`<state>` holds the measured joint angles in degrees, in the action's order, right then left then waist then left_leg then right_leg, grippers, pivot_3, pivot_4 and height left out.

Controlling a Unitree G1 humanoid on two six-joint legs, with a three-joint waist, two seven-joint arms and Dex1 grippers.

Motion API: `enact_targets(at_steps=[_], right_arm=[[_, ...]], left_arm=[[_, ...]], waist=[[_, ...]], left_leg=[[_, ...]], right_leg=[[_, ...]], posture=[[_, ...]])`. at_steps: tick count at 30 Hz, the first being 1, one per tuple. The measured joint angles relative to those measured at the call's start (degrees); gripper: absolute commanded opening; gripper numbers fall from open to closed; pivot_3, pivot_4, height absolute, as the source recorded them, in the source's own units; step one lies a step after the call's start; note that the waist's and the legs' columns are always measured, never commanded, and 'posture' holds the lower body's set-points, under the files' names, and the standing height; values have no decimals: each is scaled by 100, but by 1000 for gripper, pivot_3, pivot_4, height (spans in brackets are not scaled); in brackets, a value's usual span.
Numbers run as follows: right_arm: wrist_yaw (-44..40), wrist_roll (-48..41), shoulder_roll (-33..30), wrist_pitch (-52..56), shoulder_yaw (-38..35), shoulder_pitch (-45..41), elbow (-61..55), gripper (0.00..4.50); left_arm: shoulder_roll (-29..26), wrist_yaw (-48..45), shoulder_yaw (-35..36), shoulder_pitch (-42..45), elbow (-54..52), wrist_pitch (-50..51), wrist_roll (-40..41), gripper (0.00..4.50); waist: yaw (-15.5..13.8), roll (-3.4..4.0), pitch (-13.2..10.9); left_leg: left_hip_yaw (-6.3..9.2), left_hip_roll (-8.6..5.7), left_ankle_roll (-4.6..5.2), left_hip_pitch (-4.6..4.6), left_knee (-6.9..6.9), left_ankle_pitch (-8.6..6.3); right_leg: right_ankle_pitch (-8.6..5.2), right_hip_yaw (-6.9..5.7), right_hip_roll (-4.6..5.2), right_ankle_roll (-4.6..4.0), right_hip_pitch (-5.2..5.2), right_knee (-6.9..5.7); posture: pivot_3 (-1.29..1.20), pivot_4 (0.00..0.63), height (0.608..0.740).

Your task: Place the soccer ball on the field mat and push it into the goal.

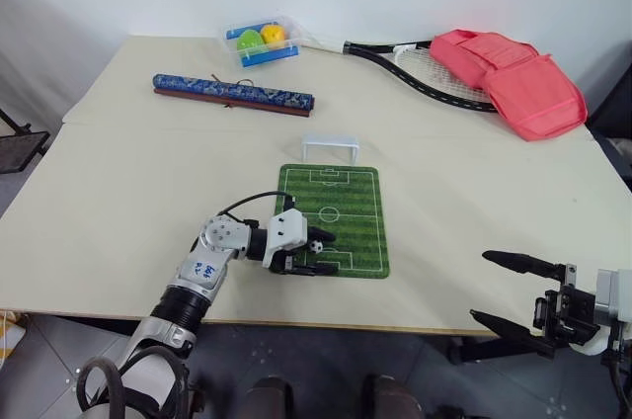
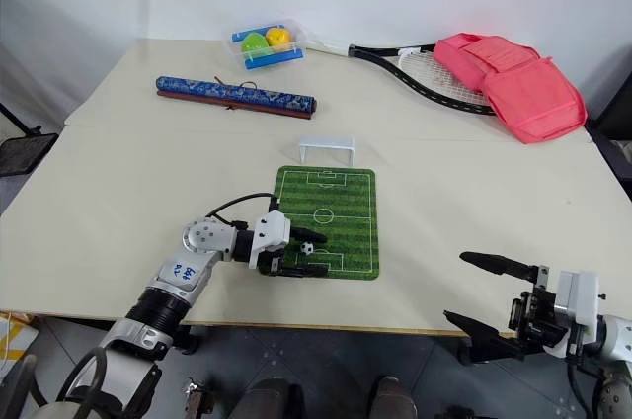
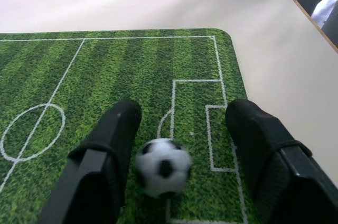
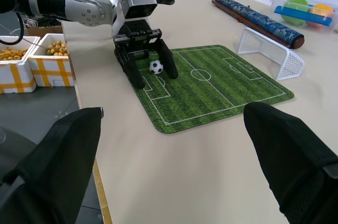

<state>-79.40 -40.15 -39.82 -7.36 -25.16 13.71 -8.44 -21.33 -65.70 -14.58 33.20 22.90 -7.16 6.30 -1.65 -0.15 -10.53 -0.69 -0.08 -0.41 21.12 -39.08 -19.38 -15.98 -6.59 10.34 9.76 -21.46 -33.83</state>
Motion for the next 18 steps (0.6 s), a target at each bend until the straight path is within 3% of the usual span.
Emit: enact_targets(at_steps=[9, 18], right_arm=[[13, 65, 60, -9, 84, -160, 44, 4500], [-37, 120, 147, -102, 224, -196, 229, 4500]], left_arm=[[47, -45, 39, 0, 1, 69, 77, 3007], [124, -216, 358, -6, -285, 402, 661, 3007]], waist=[[0, 0, 0], [12, 0, 0]], left_leg=[[1, 0, 0, 1, 0, 0], [1, 0, 0, 0, 0, 0]], right_leg=[[0, -1, 0, 0, 0, 0], [0, 0, 0, 0, 0, 0]], posture=[[0, 150, 740], [0, 150, 740]])
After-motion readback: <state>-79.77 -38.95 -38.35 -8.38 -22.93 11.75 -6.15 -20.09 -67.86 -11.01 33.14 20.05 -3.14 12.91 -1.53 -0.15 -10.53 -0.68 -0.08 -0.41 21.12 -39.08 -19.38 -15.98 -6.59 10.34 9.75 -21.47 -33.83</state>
